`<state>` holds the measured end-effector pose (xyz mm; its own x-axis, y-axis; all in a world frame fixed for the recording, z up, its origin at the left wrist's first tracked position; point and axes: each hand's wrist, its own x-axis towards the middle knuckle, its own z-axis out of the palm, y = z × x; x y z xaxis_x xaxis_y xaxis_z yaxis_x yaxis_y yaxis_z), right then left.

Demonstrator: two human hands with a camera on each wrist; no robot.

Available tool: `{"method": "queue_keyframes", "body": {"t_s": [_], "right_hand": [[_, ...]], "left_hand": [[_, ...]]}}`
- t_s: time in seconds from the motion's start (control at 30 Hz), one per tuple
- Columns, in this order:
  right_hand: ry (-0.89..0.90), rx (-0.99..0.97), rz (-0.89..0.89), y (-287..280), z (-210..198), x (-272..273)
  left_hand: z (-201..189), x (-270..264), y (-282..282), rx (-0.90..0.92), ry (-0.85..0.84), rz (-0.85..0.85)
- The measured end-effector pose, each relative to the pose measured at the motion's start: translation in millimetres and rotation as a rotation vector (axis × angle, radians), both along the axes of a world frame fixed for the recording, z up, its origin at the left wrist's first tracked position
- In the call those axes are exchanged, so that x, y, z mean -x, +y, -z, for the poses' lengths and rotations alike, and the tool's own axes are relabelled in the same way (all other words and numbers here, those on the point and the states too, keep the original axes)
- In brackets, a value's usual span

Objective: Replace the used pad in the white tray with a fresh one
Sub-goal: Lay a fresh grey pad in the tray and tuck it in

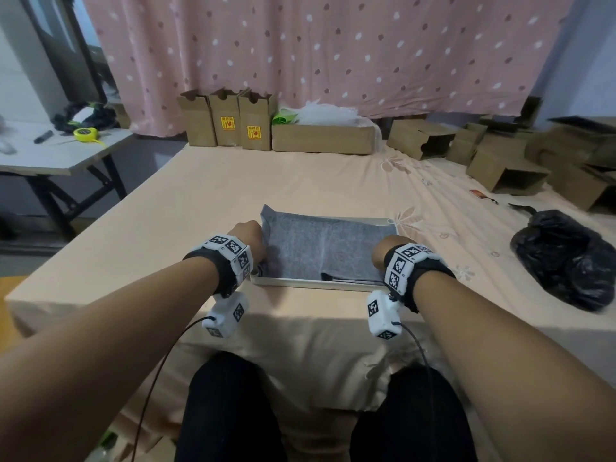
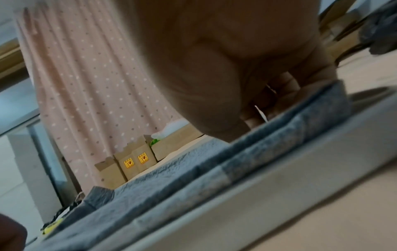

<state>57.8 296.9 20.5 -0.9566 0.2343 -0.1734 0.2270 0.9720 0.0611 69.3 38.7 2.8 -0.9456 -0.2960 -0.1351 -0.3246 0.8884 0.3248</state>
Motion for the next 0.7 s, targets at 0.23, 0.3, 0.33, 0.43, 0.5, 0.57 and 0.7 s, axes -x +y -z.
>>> {"method": "queue_keyframes", "body": {"t_s": [0.23, 0.3, 0.33, 0.43, 0.5, 0.57, 0.7], "right_hand": [[0.211, 0.237, 0.052, 12, -4, 11], [0.229, 0.226, 0.054, 16, -5, 11], [0.248, 0.221, 0.051, 18, -6, 11], [0.278, 0.193, 0.044, 25, -1, 12], [0.294, 0.174, 0.032, 28, 1, 12], [0.302, 0.160, 0.020, 30, 5, 14], [0.326, 0.139, -0.001, 29, 9, 15]], "left_hand": [[1, -5, -2, -0.035, 0.032, -0.034], [1, -7, -2, -0.069, 0.060, -0.044], [1, -7, -2, -0.087, 0.068, -0.047], [-3, -11, -1, -0.134, 0.043, -0.041], [-4, -13, -1, -0.170, 0.035, -0.037], [-4, -14, -1, -0.194, 0.040, -0.039], [-4, -14, -2, -0.202, 0.053, -0.053]]}}
